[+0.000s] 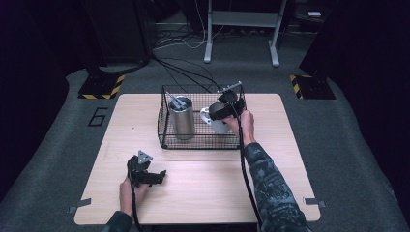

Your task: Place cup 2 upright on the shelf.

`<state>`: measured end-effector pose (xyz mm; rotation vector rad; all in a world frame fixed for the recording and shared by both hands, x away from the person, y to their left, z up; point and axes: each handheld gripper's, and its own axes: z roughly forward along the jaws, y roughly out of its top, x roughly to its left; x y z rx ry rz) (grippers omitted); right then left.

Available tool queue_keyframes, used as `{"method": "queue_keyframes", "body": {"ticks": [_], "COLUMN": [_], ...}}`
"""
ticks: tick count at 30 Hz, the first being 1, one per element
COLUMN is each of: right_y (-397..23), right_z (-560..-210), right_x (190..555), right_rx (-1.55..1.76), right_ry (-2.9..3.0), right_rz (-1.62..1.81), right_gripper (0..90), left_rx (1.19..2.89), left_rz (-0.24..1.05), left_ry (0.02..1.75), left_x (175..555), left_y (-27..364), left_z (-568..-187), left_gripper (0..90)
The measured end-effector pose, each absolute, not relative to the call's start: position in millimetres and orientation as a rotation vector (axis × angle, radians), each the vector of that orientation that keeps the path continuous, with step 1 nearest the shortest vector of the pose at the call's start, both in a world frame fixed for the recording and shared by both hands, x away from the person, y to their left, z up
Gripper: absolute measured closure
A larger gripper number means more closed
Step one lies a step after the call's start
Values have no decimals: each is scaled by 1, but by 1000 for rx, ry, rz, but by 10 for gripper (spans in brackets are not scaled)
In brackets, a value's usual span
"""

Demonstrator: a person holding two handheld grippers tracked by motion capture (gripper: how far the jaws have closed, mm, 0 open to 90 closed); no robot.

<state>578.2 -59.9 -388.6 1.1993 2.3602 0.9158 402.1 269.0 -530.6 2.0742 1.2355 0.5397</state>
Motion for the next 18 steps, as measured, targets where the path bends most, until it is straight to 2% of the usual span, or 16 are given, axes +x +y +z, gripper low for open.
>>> {"method": "queue_keyframes", "body": {"ticks": [18], "right_y": [-51], "right_z": [-403], "right_x": [584], "right_rx": [1232], "right_ry": [2389], "right_rz": [907], "right_gripper": [55], "left_rx": [2069], "left_rz": [542], "left_ry": [1237], "left_x": [402], "left_y": [269], "left_z": [-531], "left_gripper": [4]}}
